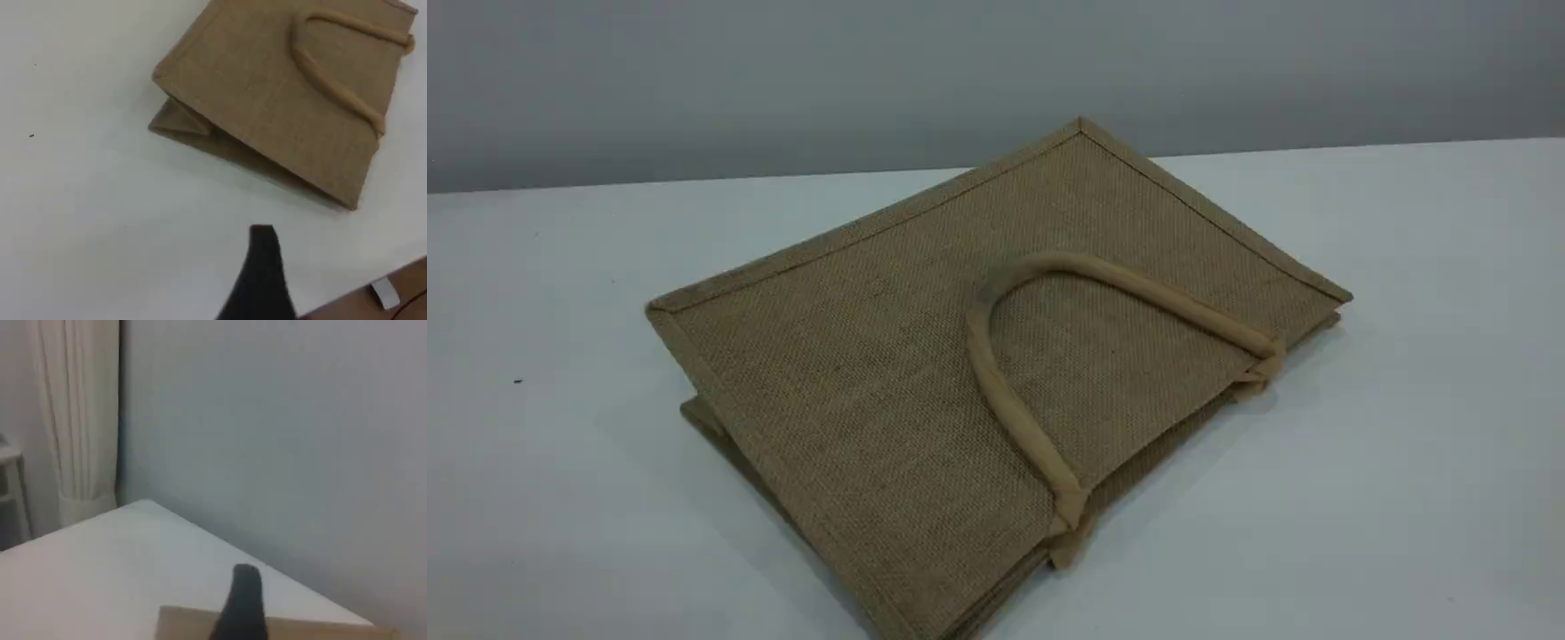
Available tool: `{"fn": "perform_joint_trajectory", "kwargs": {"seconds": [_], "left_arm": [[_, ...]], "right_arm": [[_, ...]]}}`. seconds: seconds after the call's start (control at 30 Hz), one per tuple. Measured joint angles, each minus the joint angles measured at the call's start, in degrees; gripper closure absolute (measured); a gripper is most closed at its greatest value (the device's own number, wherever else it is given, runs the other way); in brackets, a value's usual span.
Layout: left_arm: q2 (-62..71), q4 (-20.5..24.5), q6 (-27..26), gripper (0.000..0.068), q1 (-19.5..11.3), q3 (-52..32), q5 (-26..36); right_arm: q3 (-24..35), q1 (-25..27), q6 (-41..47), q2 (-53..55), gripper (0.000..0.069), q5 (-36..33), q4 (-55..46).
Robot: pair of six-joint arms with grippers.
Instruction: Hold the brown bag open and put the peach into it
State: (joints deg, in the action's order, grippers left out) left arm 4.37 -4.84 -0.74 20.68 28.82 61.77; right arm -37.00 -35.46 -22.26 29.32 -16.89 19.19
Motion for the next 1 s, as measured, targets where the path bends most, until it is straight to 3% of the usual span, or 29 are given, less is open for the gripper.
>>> {"fn": "perform_joint_trajectory", "kwargs": {"seconds": [0.17, 0.63, 1.0], "left_arm": [[0.00, 0.00, 0.00, 0.0134, 0.00, 0.00, 0.00], [0.00, -0.05, 0.00, 0.0134, 0.00, 0.00, 0.00], [0.00, -0.05, 0.00, 0.0134, 0.00, 0.00, 0.00]], "right_arm": [[-0.04, 0.00, 6.50, -8.14, 0.0129, -9.09, -3.25], [-0.04, 0.87, 12.44, -22.60, 0.0129, -32.02, -6.30], [-0.04, 17.64, 14.34, -29.45, 0.0129, -42.21, -8.29]]}}
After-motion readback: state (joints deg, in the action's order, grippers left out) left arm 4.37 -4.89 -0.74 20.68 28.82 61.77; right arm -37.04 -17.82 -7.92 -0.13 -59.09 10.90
